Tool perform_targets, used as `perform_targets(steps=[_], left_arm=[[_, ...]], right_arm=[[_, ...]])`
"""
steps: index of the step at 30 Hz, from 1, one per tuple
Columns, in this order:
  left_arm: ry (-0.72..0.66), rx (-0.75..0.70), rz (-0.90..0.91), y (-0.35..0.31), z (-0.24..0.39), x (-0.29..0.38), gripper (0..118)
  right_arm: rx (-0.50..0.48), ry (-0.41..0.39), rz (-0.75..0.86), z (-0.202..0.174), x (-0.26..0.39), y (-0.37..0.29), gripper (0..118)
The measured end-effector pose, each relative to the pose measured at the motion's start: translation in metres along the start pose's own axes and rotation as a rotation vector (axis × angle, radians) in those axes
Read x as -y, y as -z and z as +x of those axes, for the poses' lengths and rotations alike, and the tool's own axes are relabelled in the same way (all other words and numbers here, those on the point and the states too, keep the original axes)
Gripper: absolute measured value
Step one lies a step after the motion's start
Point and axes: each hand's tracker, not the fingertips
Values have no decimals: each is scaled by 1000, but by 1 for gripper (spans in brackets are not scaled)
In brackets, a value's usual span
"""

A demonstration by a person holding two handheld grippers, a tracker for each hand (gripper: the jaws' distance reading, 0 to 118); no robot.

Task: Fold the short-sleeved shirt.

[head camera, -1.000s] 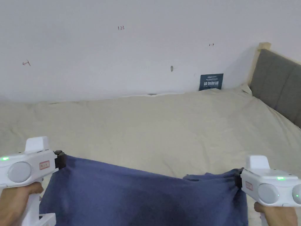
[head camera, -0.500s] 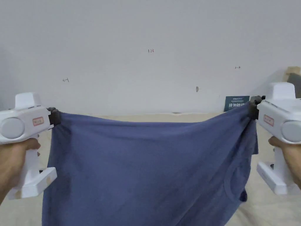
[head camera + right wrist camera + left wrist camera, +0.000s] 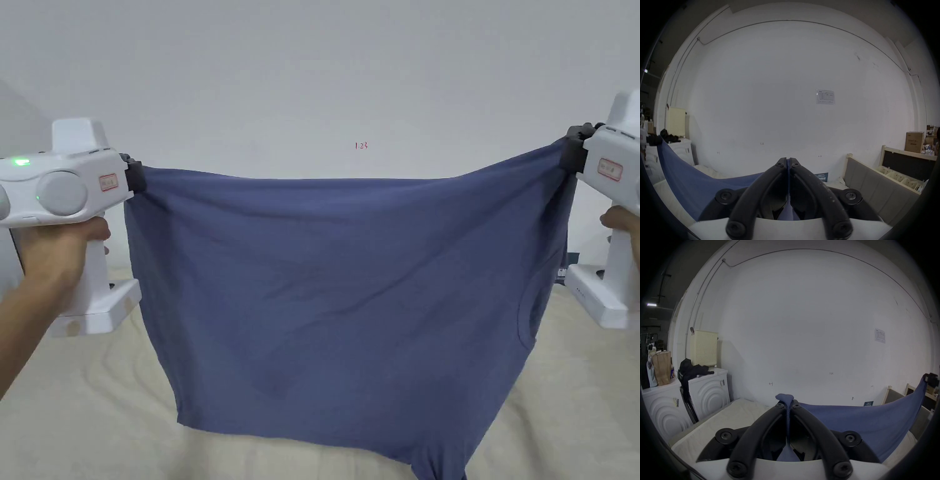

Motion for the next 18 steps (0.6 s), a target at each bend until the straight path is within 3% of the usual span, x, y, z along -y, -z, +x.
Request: perform_targets(steps=[7, 18], left_arm=[[10, -14, -24, 41, 6, 39, 3], [46, 6, -238, 46, 0, 180, 3]], right_arm=[[-10, 30, -49, 2, 46, 28, 3], [-29, 90, -292, 7, 192, 15, 3]])
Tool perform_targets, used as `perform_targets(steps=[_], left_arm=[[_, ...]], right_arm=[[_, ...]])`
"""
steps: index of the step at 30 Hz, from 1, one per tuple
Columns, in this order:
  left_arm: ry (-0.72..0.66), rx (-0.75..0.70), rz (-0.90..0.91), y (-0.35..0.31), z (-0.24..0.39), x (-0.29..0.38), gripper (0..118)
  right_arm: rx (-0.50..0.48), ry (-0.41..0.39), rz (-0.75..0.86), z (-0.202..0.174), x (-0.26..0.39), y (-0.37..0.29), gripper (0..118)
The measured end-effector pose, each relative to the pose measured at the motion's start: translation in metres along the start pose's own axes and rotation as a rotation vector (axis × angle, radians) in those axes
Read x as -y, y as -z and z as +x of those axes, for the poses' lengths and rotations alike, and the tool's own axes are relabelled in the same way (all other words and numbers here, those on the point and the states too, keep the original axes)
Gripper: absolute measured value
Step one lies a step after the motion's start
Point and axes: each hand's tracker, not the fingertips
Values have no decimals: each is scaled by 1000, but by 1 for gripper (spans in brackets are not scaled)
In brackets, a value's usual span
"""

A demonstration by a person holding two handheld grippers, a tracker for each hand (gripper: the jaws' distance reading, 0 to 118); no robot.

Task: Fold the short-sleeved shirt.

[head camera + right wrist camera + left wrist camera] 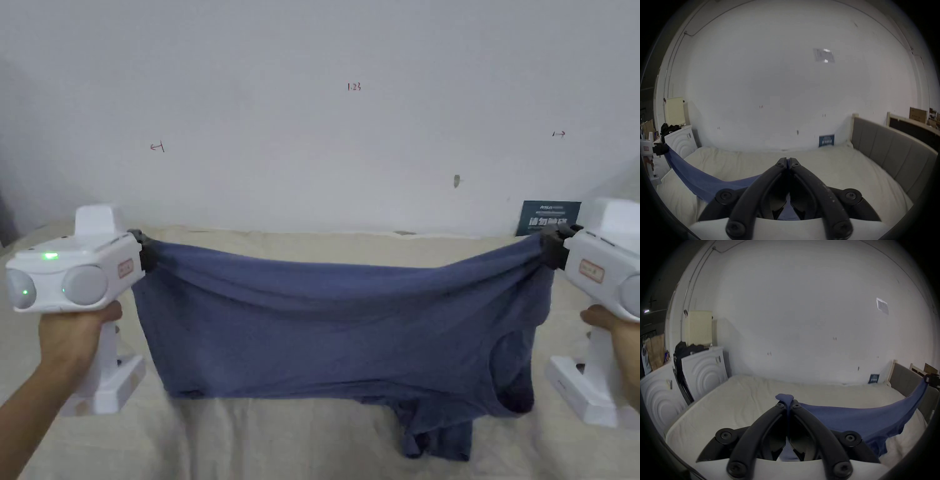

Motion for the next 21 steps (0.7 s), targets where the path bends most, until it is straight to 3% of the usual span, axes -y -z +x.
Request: perform_targets(steps=[11, 21], left_arm=[[-46, 18, -180, -83, -29, 126, 3], [-37, -1, -320, -175, -58, 219, 3]], right_arm=[[-48, 27, -125, 9, 101, -87, 3], [-78, 102, -269, 28, 177, -194, 3]])
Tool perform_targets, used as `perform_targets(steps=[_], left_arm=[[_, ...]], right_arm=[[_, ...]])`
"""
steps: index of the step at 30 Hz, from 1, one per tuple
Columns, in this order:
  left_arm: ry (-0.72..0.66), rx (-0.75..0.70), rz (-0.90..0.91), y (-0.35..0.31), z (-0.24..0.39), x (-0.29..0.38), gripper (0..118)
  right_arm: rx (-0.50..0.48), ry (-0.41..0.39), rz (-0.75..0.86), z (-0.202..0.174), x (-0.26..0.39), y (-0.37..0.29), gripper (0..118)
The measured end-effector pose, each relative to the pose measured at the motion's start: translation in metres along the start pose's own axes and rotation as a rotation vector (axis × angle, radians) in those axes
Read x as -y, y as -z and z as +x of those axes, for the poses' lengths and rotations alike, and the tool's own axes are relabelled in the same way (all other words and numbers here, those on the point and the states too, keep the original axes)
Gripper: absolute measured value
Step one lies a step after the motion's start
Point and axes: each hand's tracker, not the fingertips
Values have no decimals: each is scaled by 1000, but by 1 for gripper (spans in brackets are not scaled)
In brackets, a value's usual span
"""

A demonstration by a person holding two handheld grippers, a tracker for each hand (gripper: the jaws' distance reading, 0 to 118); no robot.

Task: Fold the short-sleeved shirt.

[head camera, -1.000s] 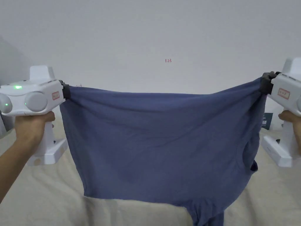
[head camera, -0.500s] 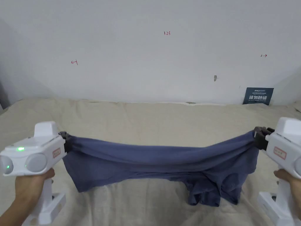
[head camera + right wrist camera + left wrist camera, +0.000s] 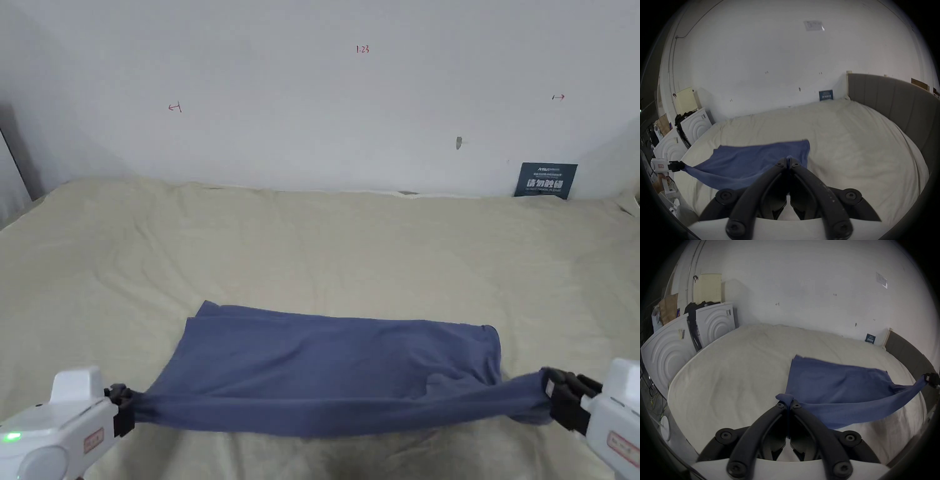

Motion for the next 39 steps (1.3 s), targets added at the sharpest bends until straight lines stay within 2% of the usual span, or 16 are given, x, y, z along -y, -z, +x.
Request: perform_targets(steps=[6, 9, 13, 17, 21, 23, 24, 25, 26, 27, 28, 29, 35, 39], left_arm=[[-10, -19, -92, -21, -12, 51, 3], [-18, -31, -148, -23, -17, 75, 3], [-17, -48, -246, -14, -21, 101, 3], [-23, -70, -303, -6, -16, 115, 3], [-11, -78, -335, -2, -13, 122, 4], [-7, -86, -319, -6, -11, 120, 18], [-13, -91, -322, -8, -11, 115, 35], [-23, -90, -318, -12, -11, 110, 72], [-35, -85, -305, -16, -10, 105, 97], [-48, -68, -278, -22, -9, 98, 114], [-58, -48, -220, -29, -6, 88, 118], [-62, -43, -154, -39, -2, 76, 118], [-23, -29, 174, -88, 35, 5, 117], [4, -32, 368, -115, 60, -24, 116]], right_arm=[[34, 10, -131, 14, 61, -35, 3], [62, 40, -223, 19, 93, -40, 3], [111, 54, -335, 15, 131, -36, 3], [152, 126, -427, 26, 160, -13, 3], [174, 128, -460, 30, 172, 1, 4], [180, 128, -449, 22, 163, -7, 7], [180, 122, -436, 14, 157, -13, 15], [184, 101, -411, 9, 149, -18, 36], [192, 68, -374, 4, 140, -23, 55], [190, 43, -337, -2, 129, -28, 78], [184, 24, -295, -12, 115, -36, 101], [179, 2, -246, -20, 101, -43, 110], [142, -106, 59, -55, 26, -73, 110], [130, -171, 235, -78, 0, -87, 111]])
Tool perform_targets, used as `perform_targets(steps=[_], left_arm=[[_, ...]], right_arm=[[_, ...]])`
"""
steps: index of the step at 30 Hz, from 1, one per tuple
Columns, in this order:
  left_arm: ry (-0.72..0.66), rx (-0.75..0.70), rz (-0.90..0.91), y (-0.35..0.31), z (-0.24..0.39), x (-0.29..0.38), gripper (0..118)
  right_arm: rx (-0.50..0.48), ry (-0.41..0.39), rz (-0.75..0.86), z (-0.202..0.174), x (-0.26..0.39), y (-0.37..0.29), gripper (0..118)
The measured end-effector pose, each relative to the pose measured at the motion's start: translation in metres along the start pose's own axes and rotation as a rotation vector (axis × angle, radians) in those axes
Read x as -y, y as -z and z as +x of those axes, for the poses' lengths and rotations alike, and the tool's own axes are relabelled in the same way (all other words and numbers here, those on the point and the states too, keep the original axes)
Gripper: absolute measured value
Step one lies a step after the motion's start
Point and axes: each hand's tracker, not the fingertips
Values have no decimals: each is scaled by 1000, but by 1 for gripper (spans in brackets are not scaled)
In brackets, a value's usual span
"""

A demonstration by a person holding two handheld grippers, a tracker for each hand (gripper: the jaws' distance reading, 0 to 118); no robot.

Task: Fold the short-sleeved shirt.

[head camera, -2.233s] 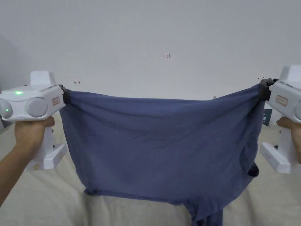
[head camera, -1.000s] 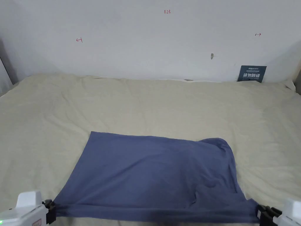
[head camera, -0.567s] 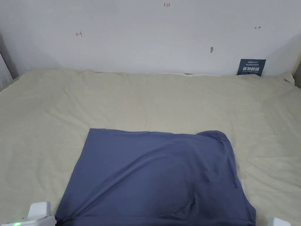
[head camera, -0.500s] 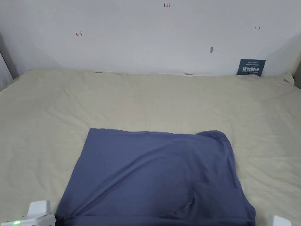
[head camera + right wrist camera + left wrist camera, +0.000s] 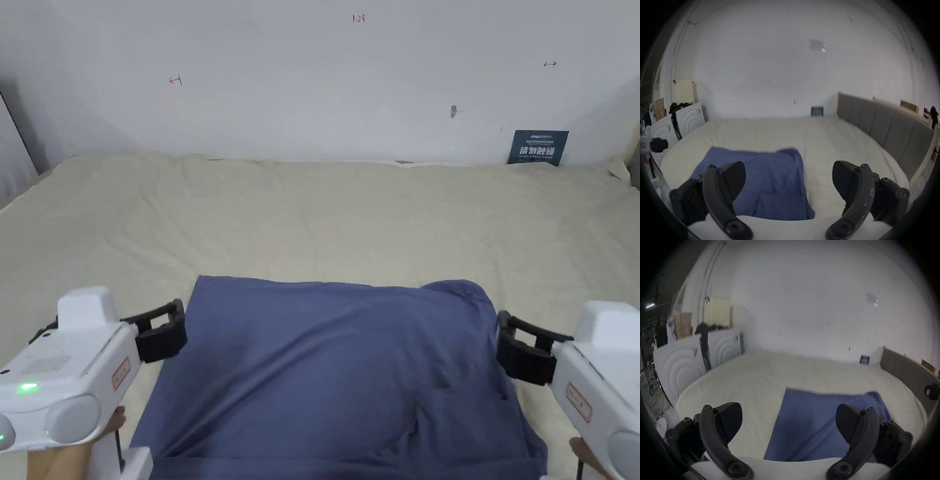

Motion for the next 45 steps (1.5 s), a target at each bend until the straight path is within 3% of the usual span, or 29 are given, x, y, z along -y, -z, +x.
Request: perform_targets(steps=[3, 5, 6, 8, 9, 10, 16, 25, 28, 29, 31, 32, 33, 39, 43, 45], left_arm=[[20, -4, 92, -6, 14, -11, 114], [24, 13, 119, -9, 21, -12, 97], [28, 20, 133, -11, 24, -11, 82], [17, 26, 147, -12, 29, -9, 21], [9, 41, 144, -11, 28, -8, 0], [1, 75, 130, -12, 30, -6, 0], [24, 85, 53, -3, 29, 6, 0], [-36, 64, -277, 18, -24, 58, 5], [-41, 45, -381, 21, -44, 80, 36], [-42, 25, -412, 23, -50, 88, 36], [-34, 26, -507, 27, -59, 104, 99], [-27, 18, -526, 27, -62, 112, 115], [-7, 1, -531, 27, -65, 118, 118], [38, -22, -626, 32, -68, 157, 109], [46, -25, -666, 38, -65, 173, 80], [32, -14, -683, 42, -65, 177, 44]], right_arm=[[16, -42, 94, -19, -12, -10, 108], [28, -55, 116, -18, -12, -6, 90], [28, -55, 127, -19, -12, -7, 75], [30, -56, 150, -21, -11, -9, 29], [37, -55, 160, -30, -12, -15, 9], [42, -55, 165, -32, -11, -16, 2], [49, -52, 148, -23, -8, -11, 1], [46, -34, 91, -18, 5, -10, 1], [48, -34, 71, -17, 8, -7, 1], [47, -34, 64, -17, 9, -7, 1], [47, -37, 57, -18, 10, -6, 1], [47, -39, 53, -20, 10, -7, 1], [46, -39, 50, -22, 10, -7, 1], [40, -36, 17, -18, 18, 2, 1], [42, -40, 4, -14, 23, 5, 1], [43, -38, -6, -10, 26, 7, 1]])
